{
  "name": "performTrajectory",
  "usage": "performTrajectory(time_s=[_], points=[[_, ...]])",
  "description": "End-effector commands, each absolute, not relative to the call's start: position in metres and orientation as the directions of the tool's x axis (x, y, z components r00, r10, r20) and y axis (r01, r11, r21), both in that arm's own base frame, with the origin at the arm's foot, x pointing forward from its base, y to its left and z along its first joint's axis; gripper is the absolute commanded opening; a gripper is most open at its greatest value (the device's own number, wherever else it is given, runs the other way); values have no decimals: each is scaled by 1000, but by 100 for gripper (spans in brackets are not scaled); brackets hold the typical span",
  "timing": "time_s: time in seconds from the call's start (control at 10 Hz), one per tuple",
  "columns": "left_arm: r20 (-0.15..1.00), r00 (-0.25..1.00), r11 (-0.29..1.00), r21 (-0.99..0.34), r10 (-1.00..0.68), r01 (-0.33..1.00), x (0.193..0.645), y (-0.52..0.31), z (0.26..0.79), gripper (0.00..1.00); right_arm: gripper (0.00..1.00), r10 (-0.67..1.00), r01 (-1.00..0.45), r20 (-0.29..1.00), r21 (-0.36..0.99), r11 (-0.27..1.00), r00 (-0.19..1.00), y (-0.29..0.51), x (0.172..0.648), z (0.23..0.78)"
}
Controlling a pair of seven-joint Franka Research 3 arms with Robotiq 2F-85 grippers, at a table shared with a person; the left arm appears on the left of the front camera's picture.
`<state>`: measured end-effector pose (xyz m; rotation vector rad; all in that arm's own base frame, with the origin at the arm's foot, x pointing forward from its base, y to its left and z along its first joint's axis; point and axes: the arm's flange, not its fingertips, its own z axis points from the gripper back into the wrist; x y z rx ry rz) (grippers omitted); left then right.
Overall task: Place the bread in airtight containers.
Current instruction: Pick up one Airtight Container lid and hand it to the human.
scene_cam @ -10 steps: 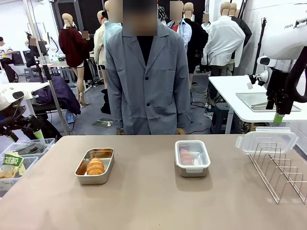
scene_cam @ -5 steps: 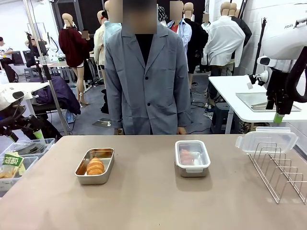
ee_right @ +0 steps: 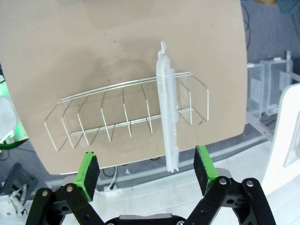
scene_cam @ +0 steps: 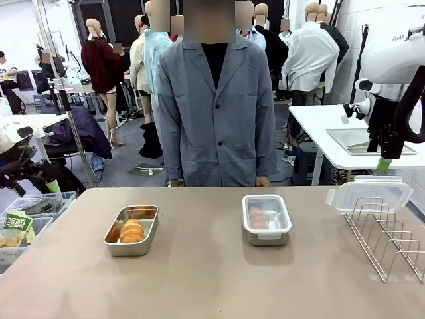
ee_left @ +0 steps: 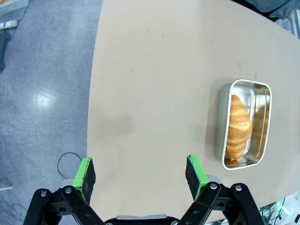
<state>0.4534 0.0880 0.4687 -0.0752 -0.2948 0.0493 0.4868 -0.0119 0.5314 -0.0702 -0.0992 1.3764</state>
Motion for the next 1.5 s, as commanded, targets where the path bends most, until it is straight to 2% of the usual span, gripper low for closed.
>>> performTrajectory(time_s=[0.0,0.3,0.5,0.6,0.7,0.9,1.0,1.4], points=[[289,954,995,-86,78,-56,453,88,470,100,100,981,-973,-26,-137,187,192,-6,489,509],[289,954,995,-86,78,-56,453,88,470,100,100,989,-975,-10,-166,147,150,-5,513,476],[289,954,995,-86,78,-56,453,88,470,100,100,992,-987,-40,-112,113,118,-4,527,461],[289,954,995,-86,78,-56,453,88,470,100,100,989,-984,-43,-119,135,140,-3,536,452],[289,954,995,-86,78,-56,453,88,470,100,100,975,-973,-61,-95,209,216,-2,552,443],[289,954,995,-86,78,-56,453,88,470,100,100,978,-982,-98,-67,178,184,0,565,434],[289,954,995,-86,78,-56,453,88,470,100,89,980,-984,-106,-76,163,171,0,567,435],[289,954,995,-86,78,-56,453,88,470,100,14,979,-984,-111,-84,160,168,1,561,443]])
